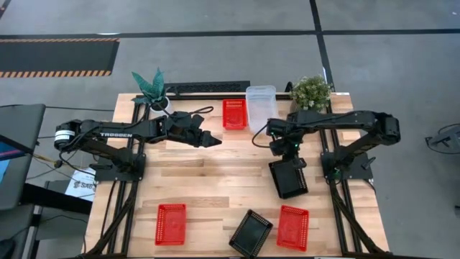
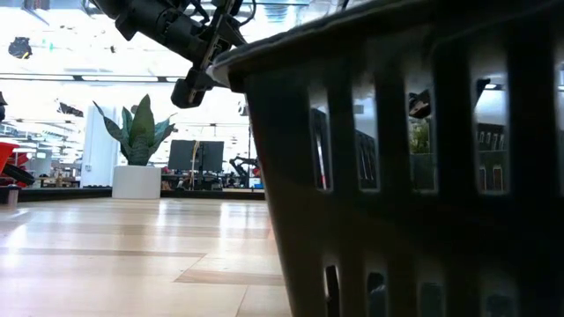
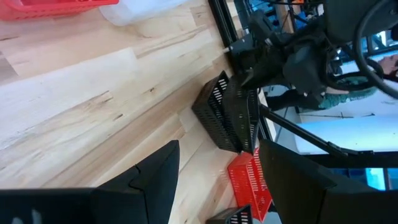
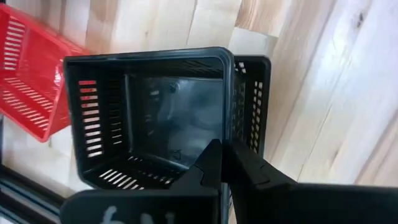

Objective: Stack baskets by color
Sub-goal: Stack the left black bin on the right black bin

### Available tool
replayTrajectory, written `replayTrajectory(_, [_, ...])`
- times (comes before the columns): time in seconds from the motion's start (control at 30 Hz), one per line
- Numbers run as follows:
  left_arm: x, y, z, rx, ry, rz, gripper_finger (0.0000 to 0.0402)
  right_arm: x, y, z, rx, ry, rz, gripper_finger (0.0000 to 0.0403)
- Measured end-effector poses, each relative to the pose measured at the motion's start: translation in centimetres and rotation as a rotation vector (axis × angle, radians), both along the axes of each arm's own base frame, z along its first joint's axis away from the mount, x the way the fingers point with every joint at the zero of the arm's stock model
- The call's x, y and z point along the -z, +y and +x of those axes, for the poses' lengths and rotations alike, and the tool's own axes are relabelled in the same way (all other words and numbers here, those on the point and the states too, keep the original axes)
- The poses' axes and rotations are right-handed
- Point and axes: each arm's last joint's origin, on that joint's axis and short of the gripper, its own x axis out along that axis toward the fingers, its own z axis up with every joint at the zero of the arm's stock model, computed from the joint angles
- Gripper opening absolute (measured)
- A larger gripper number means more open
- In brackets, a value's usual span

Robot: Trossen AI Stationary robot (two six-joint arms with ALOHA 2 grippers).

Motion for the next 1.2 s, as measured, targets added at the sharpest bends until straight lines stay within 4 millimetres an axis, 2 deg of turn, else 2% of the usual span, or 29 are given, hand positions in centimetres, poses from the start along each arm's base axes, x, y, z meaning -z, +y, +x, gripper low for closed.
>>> replayTrajectory(0.3, [0.0, 0.0, 0.0, -0.006, -0.001, -0.007, 0.0209, 1.6, 0.3, 1.0, -0.069, 0.047, 0.007, 0.0042])
replayTrajectory(0.5, [0.0, 0.0, 0.0, -0.009, -0.003, -0.013, 0.0209, 2.2, 0.2, 1.7, -0.075, 0.055, 0.009, 0.0099])
replayTrajectory(0.67, [0.0, 0.0, 0.0, -0.008, -0.003, -0.015, 0.0209, 0.5, 0.1, 2.2, -0.053, 0.004, -0.007, 0.0164])
replayTrajectory(0.8, [-0.1, 0.0, 0.0, -0.008, -0.010, -0.021, 0.0209, -2.4, -0.6, 1.7, 0.093, -0.030, -0.004, 0.0195])
replayTrajectory(0.93, [-0.5, 0.0, -0.2, -0.003, -0.025, -0.001, 0.0209, -4.5, -1.3, 0.0, 0.419, 0.009, 0.024, 0.0202])
replayTrajectory(1.03, [-0.5, 0.0, -0.2, -0.002, -0.025, 0.009, 0.0209, -4.7, -0.7, -1.2, 0.558, 0.006, 0.004, 0.0197])
replayTrajectory(1.2, [-0.4, 0.0, -0.3, 0.009, -0.018, 0.016, 0.0209, -3.0, 1.2, -2.1, 0.592, -0.023, 0.034, 0.0169])
